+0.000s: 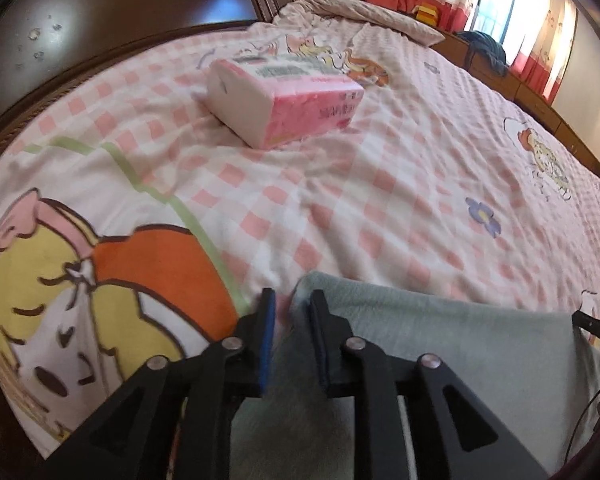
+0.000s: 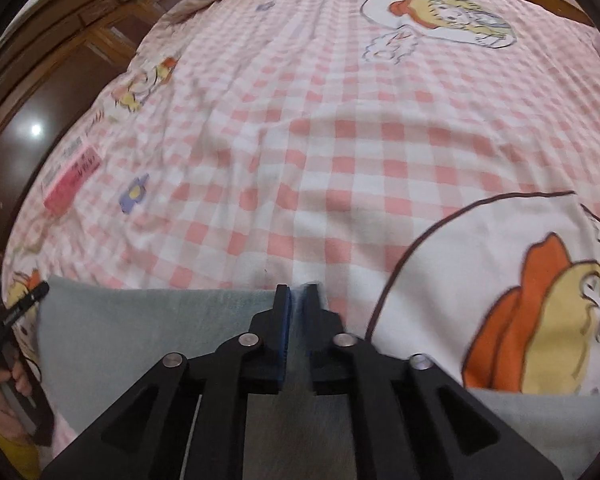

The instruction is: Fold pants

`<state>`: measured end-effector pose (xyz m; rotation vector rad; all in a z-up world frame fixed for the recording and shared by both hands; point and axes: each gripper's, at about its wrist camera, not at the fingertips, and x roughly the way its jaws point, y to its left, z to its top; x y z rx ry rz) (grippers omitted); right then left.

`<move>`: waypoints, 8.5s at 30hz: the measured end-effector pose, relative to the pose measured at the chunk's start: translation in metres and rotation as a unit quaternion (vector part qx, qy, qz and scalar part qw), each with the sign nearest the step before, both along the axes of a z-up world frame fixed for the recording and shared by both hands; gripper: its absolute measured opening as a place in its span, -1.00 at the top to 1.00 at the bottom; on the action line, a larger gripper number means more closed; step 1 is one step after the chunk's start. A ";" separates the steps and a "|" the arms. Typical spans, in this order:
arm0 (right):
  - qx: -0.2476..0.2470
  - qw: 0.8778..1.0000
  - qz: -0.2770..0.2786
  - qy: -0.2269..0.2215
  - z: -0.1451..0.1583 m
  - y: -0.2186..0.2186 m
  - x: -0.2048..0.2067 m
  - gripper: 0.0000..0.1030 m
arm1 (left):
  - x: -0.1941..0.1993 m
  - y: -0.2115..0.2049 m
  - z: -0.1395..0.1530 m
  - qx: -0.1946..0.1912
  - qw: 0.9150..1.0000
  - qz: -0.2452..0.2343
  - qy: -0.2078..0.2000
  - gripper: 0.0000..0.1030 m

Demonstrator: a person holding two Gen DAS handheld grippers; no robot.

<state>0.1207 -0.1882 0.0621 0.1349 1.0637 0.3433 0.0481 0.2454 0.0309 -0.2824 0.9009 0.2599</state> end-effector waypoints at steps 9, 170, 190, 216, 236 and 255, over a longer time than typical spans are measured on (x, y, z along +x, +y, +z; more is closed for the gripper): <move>-0.037 0.998 -0.035 -0.047 0.038 -0.030 -0.070 0.53 | -0.039 -0.038 0.039 -0.002 0.997 -0.062 -0.035 0.07; -0.013 0.998 -0.053 0.042 0.012 -0.068 -0.146 -0.35 | -0.065 -0.263 0.043 -0.092 0.946 -0.308 0.031 -0.11; 0.035 0.995 0.014 0.090 -0.006 0.006 -0.105 -0.35 | -0.053 -0.181 0.011 -0.051 0.980 -0.179 0.075 -0.20; -0.011 0.996 0.003 0.089 -0.012 0.057 -0.102 0.29 | -0.056 -0.152 -0.006 -0.118 0.972 -0.197 0.044 -0.34; 0.044 0.998 0.004 0.055 0.014 0.048 -0.110 0.88 | -0.059 -0.152 0.000 -0.107 0.977 -0.178 0.046 -0.34; 0.089 0.996 0.019 -0.002 0.060 0.034 -0.131 0.89 | -0.066 -0.132 0.022 -0.084 0.986 -0.138 0.033 -0.35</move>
